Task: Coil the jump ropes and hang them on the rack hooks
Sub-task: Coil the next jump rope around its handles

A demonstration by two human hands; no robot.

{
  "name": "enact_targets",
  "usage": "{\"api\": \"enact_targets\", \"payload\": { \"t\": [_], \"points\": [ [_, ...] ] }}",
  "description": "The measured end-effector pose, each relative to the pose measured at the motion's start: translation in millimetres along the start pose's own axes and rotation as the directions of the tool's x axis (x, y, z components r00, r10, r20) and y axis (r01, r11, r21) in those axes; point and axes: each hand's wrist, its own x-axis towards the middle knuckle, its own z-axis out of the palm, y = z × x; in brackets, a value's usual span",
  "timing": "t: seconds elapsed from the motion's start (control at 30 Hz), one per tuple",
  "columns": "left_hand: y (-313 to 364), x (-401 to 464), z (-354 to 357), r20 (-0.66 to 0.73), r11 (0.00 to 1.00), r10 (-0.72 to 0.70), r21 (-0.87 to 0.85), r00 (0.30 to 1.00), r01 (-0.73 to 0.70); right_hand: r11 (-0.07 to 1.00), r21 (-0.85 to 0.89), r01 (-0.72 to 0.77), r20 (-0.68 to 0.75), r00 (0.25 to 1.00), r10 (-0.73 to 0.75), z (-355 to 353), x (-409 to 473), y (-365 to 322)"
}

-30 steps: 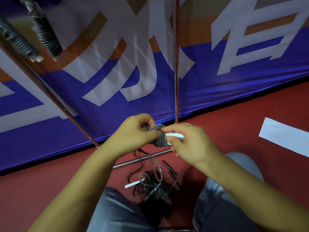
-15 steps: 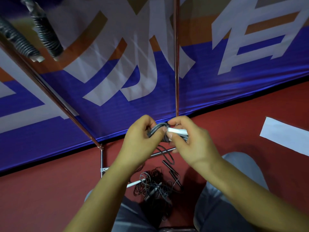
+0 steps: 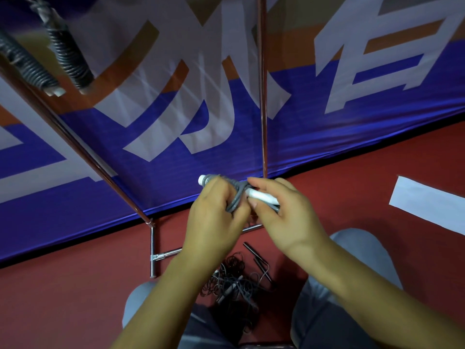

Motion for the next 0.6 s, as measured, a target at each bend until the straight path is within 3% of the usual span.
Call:
{"api": "enact_targets", "payload": {
  "t": [0.27,0.4,0.5,0.6],
  "points": [
    [-3,-2,4,-0.044,0.964,0.231,0.142,0.972,-0.223,0.995,0.095,-0.039,0.057,0.998,0.033,0,2,0],
    [-4,-4,3,-0.018,0.955,0.267,0.14,0.963,-0.262,0.984,0.177,-0.028,-0.015,0.999,0.031,3,3,-1],
    [-4,-7,1,-0.01,0.967,0.246,0.073,0.969,-0.244,0.958,0.286,-0.03,-0.064,0.997,0.051,5,2,-6],
    [-9,-9,-1,-0.025,0.996,0.076,-0.051,0.997,-0.077,0.857,0.509,-0.079,-0.052,0.991,0.122,0,8,-10]
  ]
}}
